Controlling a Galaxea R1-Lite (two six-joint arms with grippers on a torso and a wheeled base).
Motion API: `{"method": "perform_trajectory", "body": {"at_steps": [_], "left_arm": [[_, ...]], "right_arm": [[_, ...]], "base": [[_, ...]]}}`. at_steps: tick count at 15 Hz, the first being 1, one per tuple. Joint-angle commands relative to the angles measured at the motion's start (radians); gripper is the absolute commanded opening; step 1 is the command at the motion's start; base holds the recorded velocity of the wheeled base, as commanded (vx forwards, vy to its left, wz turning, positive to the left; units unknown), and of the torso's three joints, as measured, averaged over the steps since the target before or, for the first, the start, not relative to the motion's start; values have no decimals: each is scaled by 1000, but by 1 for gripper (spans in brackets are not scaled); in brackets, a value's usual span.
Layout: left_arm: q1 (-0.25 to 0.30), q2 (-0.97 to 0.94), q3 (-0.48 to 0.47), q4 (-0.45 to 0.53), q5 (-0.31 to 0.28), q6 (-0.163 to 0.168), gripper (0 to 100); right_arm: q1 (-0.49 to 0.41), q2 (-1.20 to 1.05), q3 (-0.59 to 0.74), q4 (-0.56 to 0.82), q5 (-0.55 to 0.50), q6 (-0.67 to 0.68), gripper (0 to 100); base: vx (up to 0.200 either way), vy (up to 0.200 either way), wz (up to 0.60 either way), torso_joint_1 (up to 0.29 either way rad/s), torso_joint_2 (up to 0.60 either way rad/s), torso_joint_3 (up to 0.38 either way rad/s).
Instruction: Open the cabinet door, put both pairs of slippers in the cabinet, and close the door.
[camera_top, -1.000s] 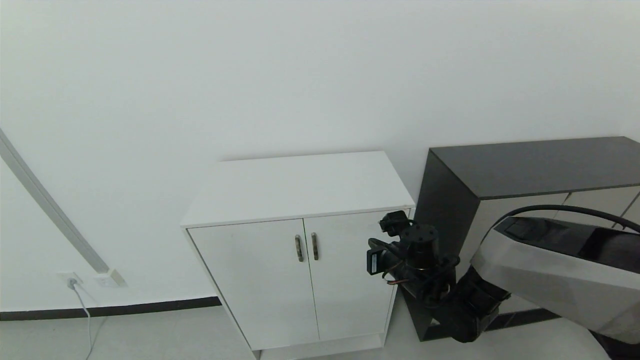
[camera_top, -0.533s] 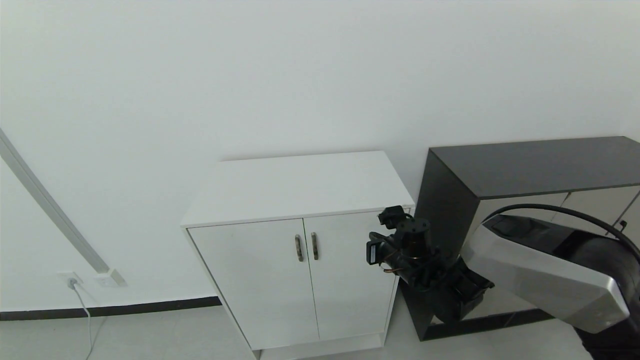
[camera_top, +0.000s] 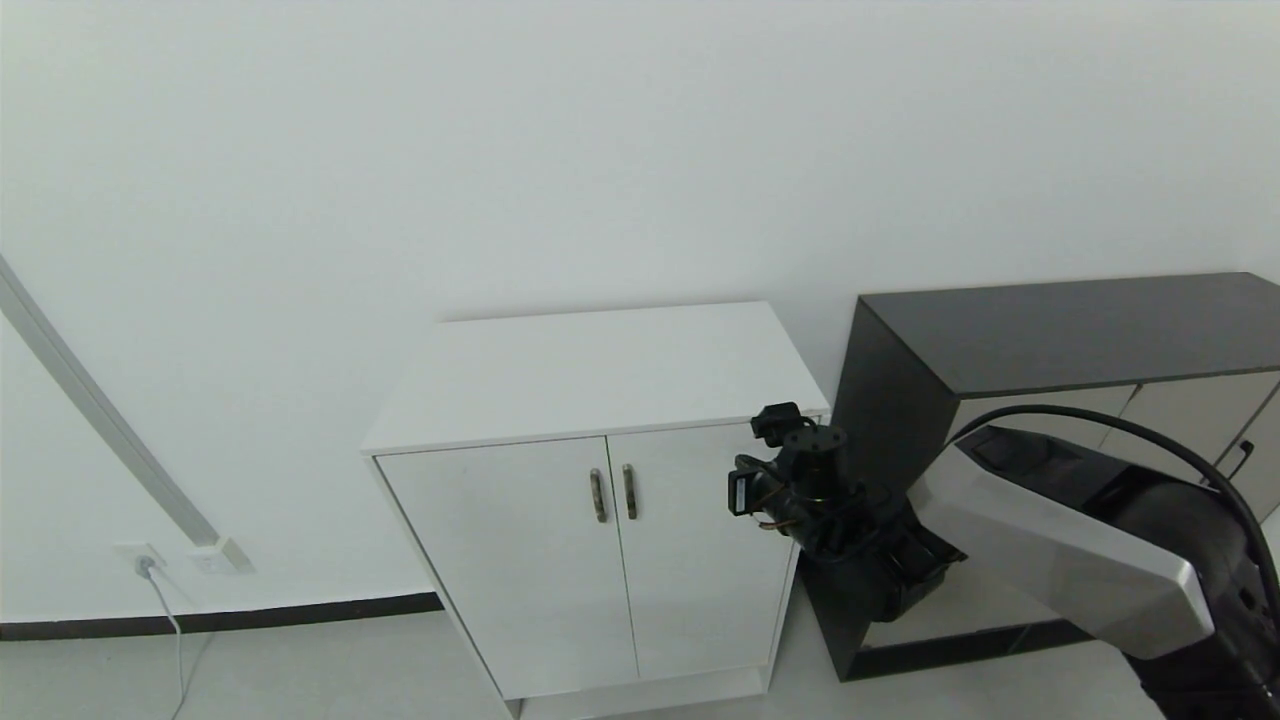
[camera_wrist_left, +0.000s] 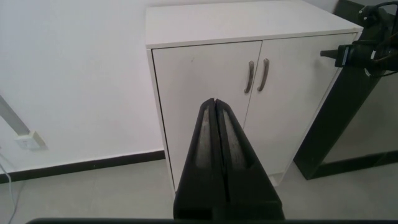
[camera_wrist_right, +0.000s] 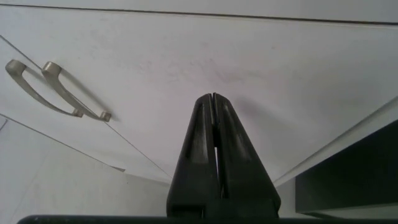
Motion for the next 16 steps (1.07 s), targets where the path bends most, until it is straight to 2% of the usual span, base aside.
{"method": "perform_trajectory", "body": {"at_steps": [1, 16], "left_arm": [[0, 0, 0, 0, 0, 0, 0], [0, 0, 0, 0, 0, 0, 0]], "right_arm": [[-2, 12, -15, 6, 0, 0, 0], [-19, 44, -126, 89, -2, -1, 0]], "base": [[0, 0, 0, 0, 0, 0], [0, 0, 0, 0, 0, 0]]}}
